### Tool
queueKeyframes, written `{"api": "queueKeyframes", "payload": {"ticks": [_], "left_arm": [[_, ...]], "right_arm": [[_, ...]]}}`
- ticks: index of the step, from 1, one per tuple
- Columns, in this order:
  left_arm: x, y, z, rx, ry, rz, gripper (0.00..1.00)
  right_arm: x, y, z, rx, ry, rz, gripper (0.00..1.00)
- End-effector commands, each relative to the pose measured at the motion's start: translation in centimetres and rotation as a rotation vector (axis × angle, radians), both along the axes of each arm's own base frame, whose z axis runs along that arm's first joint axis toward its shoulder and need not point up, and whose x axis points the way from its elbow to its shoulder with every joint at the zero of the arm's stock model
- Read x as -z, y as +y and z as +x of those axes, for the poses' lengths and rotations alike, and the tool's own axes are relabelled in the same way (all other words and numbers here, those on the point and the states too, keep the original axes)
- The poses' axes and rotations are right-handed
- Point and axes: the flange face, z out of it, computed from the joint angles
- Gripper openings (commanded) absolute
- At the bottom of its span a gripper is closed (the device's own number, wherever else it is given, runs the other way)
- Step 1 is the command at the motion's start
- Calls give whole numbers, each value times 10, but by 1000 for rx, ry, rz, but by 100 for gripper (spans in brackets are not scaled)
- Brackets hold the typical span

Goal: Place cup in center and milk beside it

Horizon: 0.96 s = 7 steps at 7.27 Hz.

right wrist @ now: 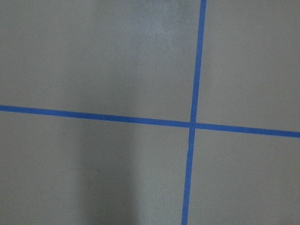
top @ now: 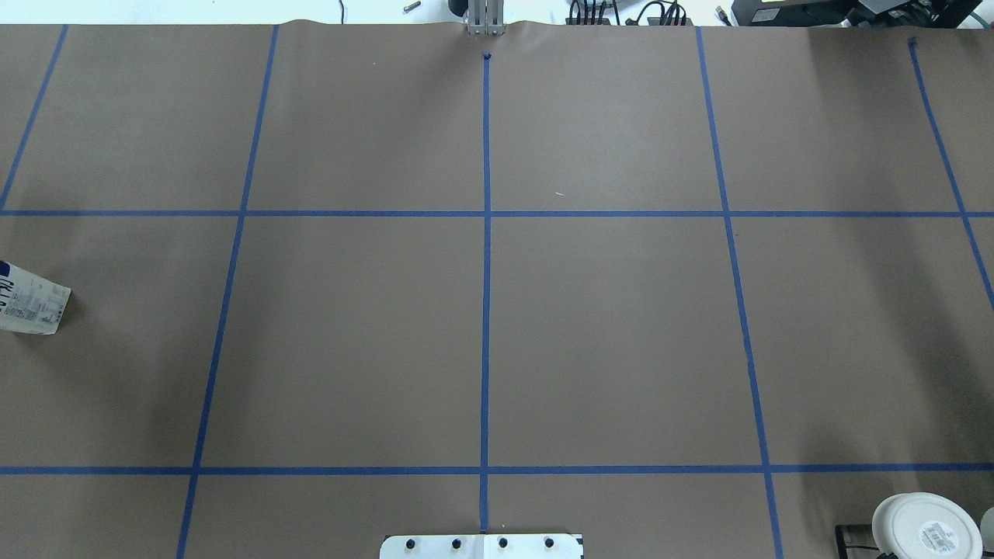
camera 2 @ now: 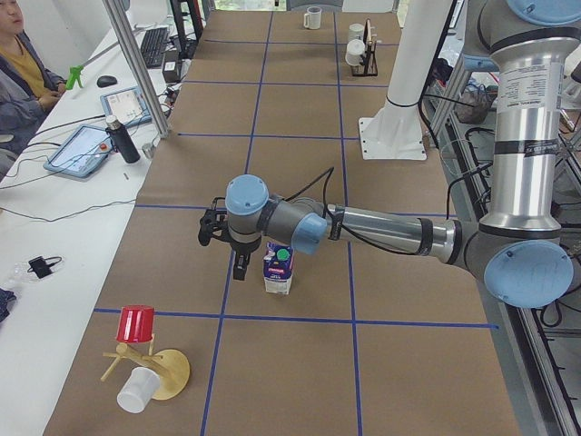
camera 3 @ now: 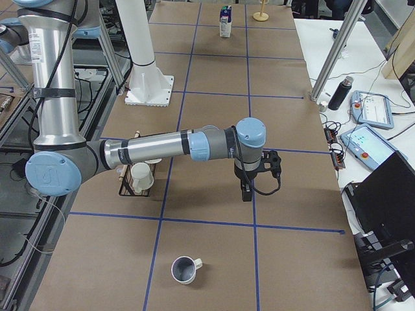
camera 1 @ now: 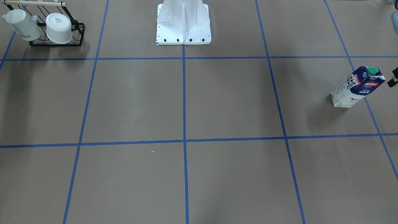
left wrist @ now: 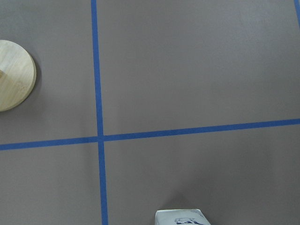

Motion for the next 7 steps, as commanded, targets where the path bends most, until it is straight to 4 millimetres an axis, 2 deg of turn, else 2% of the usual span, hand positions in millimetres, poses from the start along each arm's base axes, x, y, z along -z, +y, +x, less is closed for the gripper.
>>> {"api": "queueKeyframes", "payload": {"ticks": [1,2,3,4,6,7], "left_arm": [[1,3,1,25,24,-42,98],[-2,3,1,26,22,-48,98],[-4,3,1,25,21,-50,98],[-6,3,1,23,20,-52,98],[-4,3,1,27,21,-54,98],[0,3,1,27,23,-45,98]], "right_arm": [[-71,65,4,27,13,-95,100],[-98,91,21,11,17,-76,100],[-140,111,64,-10,19,-42,100],[-168,113,101,5,17,2,100],[-244,132,105,61,-7,-62,98],[-262,146,102,55,-1,-44,98]]}}
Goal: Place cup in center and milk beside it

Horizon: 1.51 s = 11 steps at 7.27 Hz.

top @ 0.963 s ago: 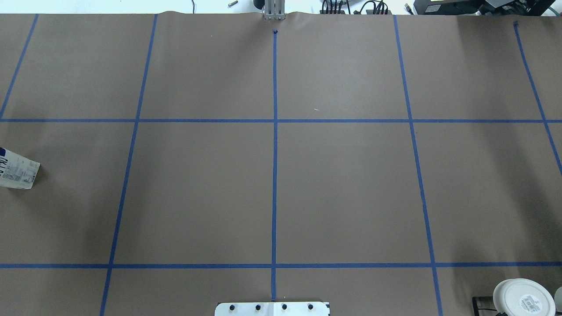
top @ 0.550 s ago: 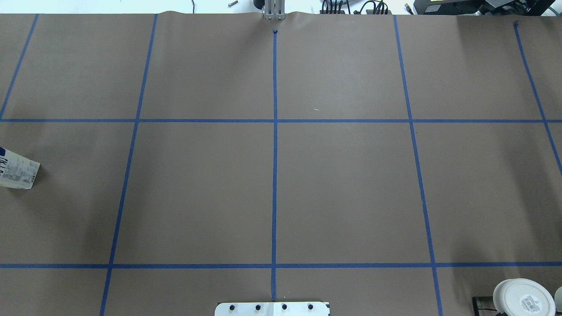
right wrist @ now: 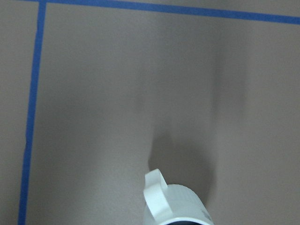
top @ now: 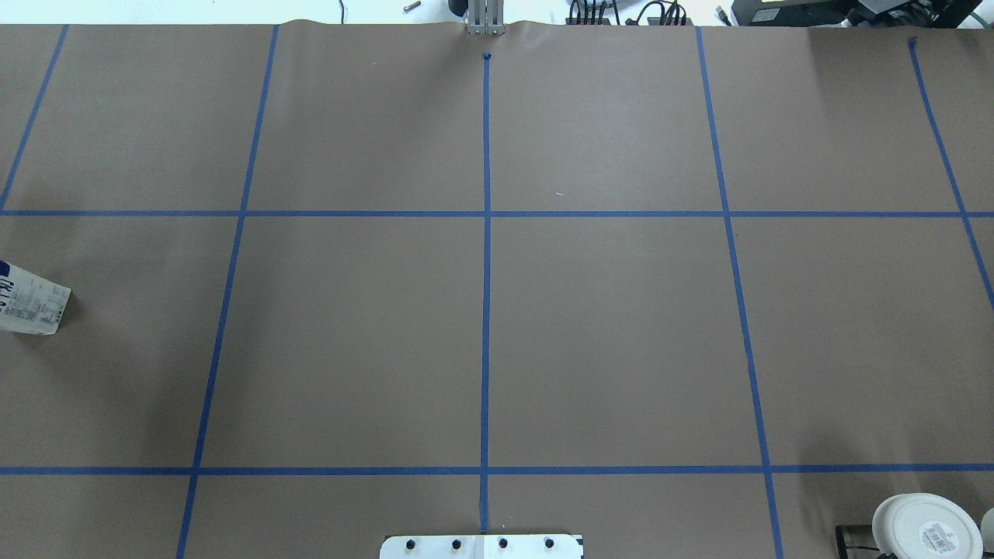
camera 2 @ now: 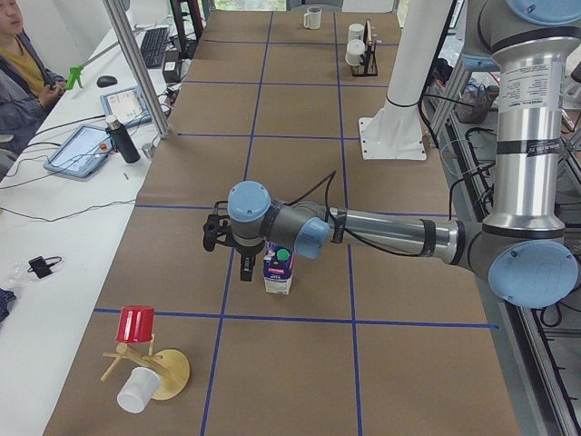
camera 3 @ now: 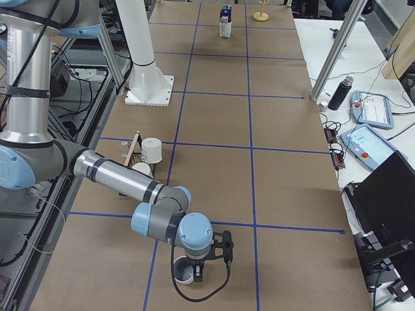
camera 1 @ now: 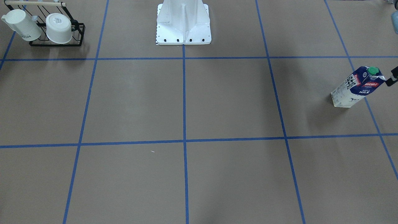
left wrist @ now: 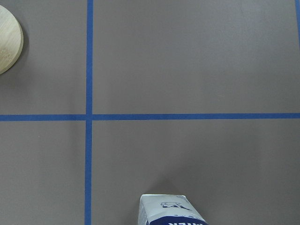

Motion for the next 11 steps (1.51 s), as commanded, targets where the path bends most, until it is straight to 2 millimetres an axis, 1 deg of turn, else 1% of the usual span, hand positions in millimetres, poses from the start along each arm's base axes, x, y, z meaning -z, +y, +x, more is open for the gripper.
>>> {"api": "queueKeyframes", "payload": {"ticks": [1,3,4,5,6,7,8,9,10,11], "left_arm": [[4,0,-1,2,1,8,98],[6,0,0,1,2,11,98],[6,0,-1,2,2,13,98],[10,1,-1,2,3,21,98],[11,1,-1,2,3,21,98],[11,1,-1,2,3,23,98],[11,1,-2,3,3,24,98],[11,1,-1,2,3,23,98],[9,4,-1,2,2,20,98],[10,4,-1,2,2,21,98]], "right_arm": [[-38,25,-1,5,-3,2,94],[-63,36,-3,11,1,-10,87],[-67,35,-3,7,3,-13,75],[-67,32,-2,6,3,-13,11],[-67,31,-2,6,1,-14,0],[-69,32,-3,4,-4,-17,0],[-64,26,-2,1,-4,-8,0],[-58,14,1,-16,-3,-7,0],[-35,-6,4,-19,-5,34,0],[-11,-25,8,-21,-9,37,0]]}}
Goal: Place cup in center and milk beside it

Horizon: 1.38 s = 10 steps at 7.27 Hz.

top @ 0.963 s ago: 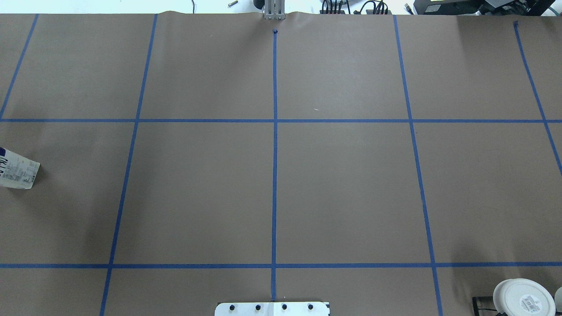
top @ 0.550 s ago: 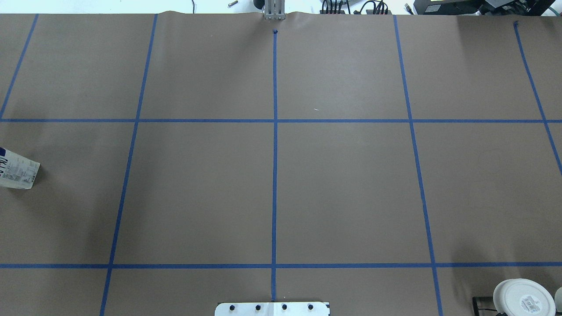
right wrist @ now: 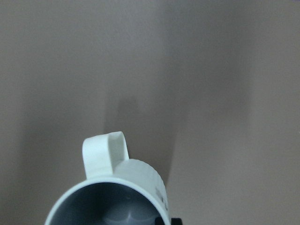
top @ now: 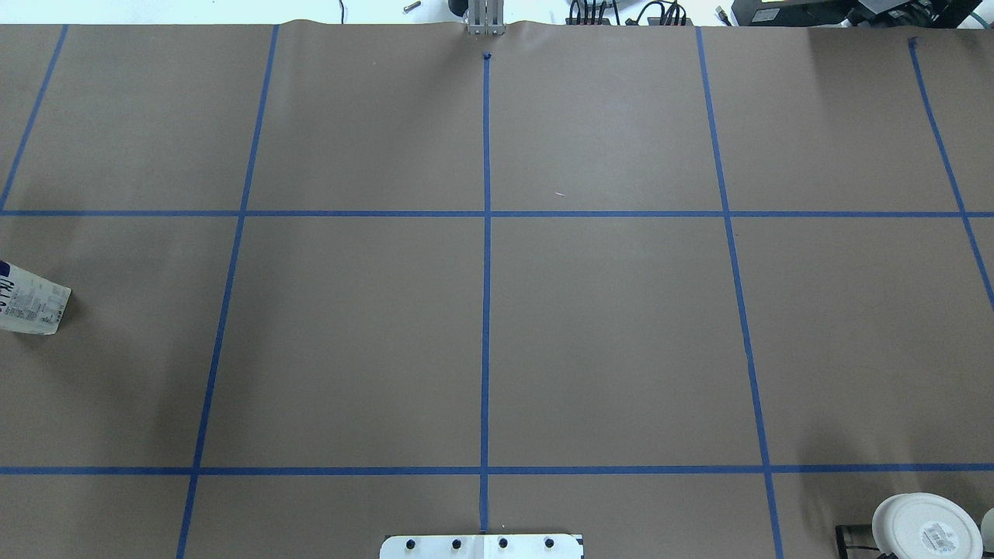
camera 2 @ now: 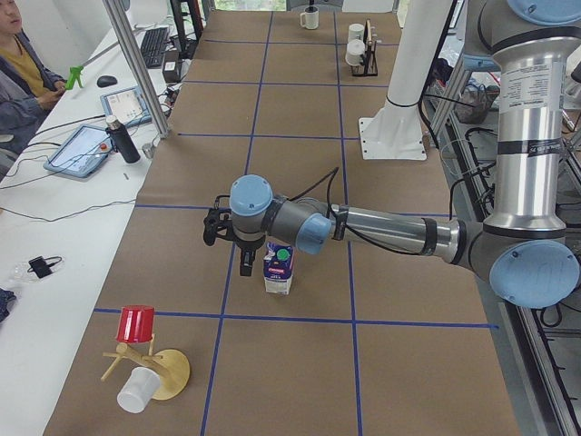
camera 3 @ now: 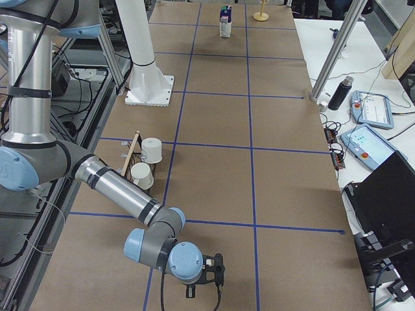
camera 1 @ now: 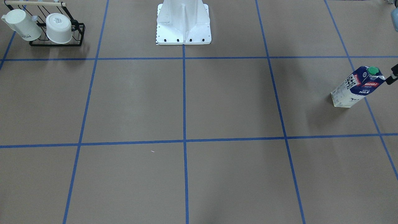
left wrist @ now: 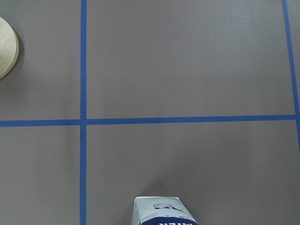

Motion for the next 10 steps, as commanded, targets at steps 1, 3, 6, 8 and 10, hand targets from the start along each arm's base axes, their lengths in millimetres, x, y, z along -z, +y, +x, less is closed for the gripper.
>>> {"api": "queueKeyframes", "payload": {"ticks": [1,3,6,8,10], "left_arm": [[7,1,0,0,2,14,98],[5,-1,2,-7,0,16,98],[26,3,1,4,8,42,98],[25,1,1,3,8,42,98],[21,-2,2,1,6,37,98]], "right_arm": [[59,-62,12,-13,-12,17,0],[183,-147,-62,-89,-101,-52,0],[439,-188,-315,-288,-190,-338,0],[586,-182,-501,-501,-188,-466,0],[652,-217,-609,-621,-162,-654,0]]}}
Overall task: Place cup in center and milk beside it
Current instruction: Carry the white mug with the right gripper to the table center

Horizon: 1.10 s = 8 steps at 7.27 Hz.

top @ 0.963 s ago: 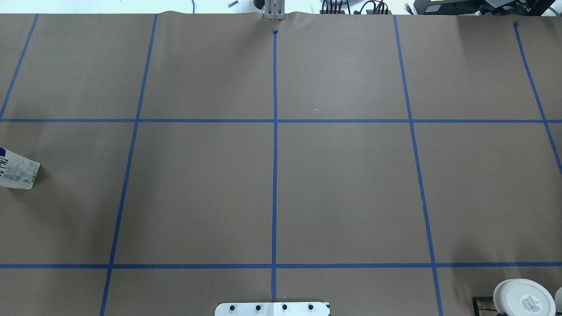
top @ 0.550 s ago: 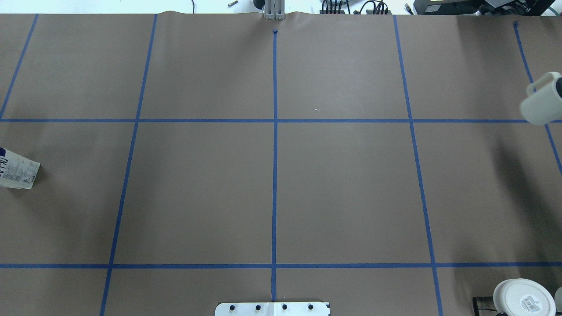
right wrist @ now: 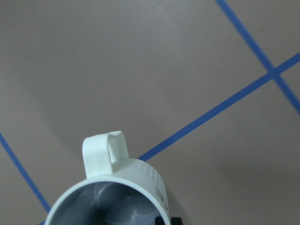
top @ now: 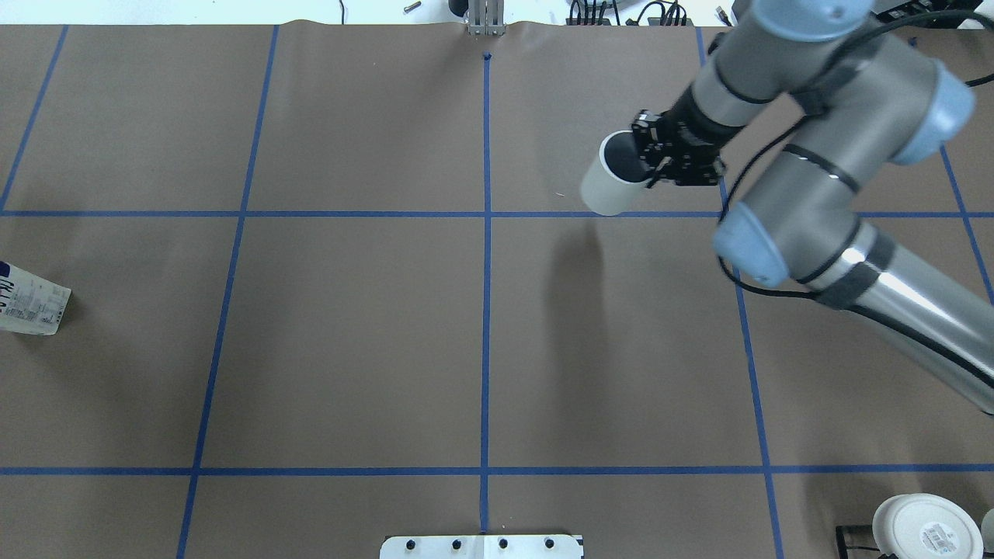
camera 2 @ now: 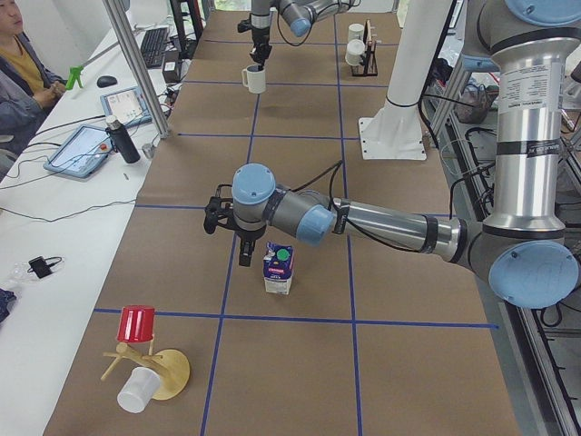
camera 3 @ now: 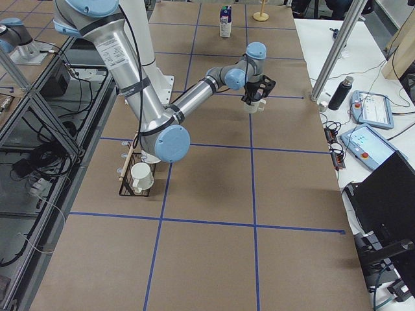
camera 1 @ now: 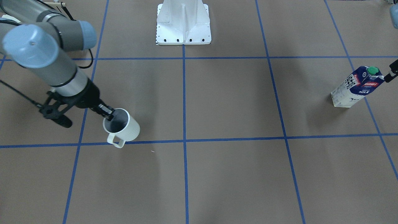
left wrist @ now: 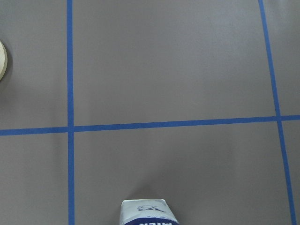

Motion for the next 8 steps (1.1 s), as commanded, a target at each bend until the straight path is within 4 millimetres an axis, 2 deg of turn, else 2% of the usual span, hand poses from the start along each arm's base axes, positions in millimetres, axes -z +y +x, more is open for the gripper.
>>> {"api": "queueKeyframes", "payload": {"ticks": [1,2,3,4,5,6,7,8], "left_arm": [[-2,-1,0,2,0,-5,98],[-2,2,0,2,0,-8,98],[-2,3,0,2,0,-8,98],[-4,3,0,2,0,-10,98],[-7,3,0,0,-2,-13,98],[-4,1,1,9,0,-24,98],[5,-2,6,32,-5,-38,98],[0,0,18,31,-69,-35,98]], "right_arm": [[78,-43,-114,-102,33,-188,0],[72,-31,-142,-89,44,-177,0],[67,-22,-154,-102,33,-182,0],[67,-16,-162,-91,31,-176,45],[81,-13,-156,-90,8,-163,99],[91,-21,-124,-99,-28,-148,100],[88,-25,-82,-79,-76,-141,100],[66,-23,-35,-51,-105,-110,100]]}}
